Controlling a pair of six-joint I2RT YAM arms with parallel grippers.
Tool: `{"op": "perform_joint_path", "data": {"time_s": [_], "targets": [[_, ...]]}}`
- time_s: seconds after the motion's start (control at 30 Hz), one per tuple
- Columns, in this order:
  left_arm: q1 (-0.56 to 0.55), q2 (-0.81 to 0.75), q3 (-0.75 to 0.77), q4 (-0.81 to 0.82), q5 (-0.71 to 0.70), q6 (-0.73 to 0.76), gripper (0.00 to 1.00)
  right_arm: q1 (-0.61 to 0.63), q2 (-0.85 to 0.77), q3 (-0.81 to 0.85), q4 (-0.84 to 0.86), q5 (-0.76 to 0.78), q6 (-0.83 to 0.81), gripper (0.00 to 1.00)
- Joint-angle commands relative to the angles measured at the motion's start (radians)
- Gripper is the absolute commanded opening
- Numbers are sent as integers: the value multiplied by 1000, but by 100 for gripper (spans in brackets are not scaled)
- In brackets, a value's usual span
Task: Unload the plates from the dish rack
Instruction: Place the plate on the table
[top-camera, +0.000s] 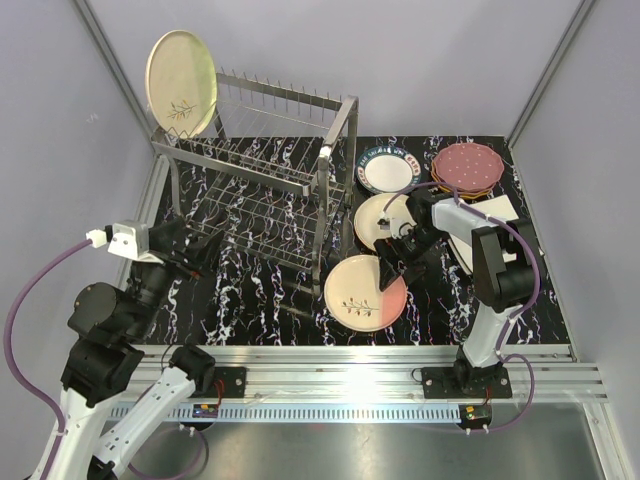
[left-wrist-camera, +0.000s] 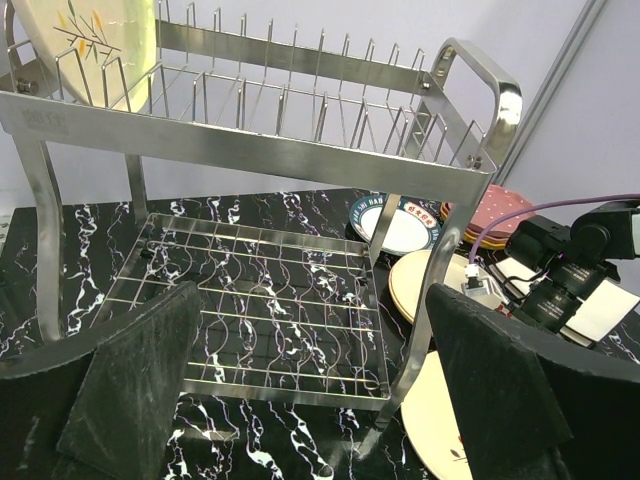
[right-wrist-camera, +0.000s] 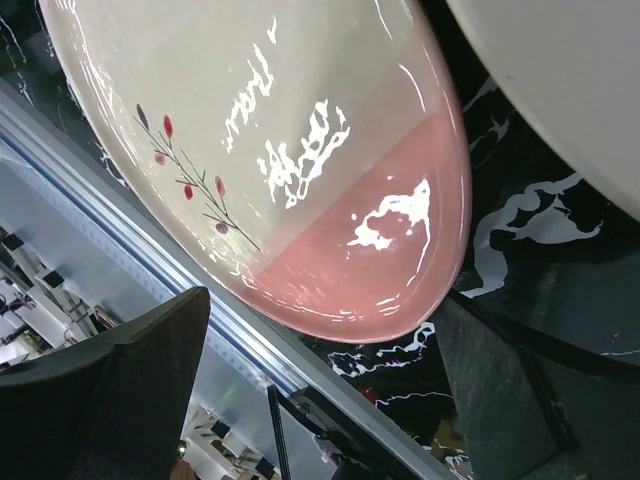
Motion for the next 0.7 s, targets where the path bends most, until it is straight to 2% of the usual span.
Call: {"op": "perform_joint_path", "data": {"time_s": [0.0, 0.4, 0.67], "targets": [[0, -9, -1, 5, -19, 14, 99, 13, -21, 31, 9, 12, 27, 100], [1, -7, 5, -1, -45, 33, 99, 13, -111, 1, 50, 118, 32, 100], [0, 28, 20, -6, -96, 50, 99, 4, -263, -9, 63, 249, -6, 100]]}}
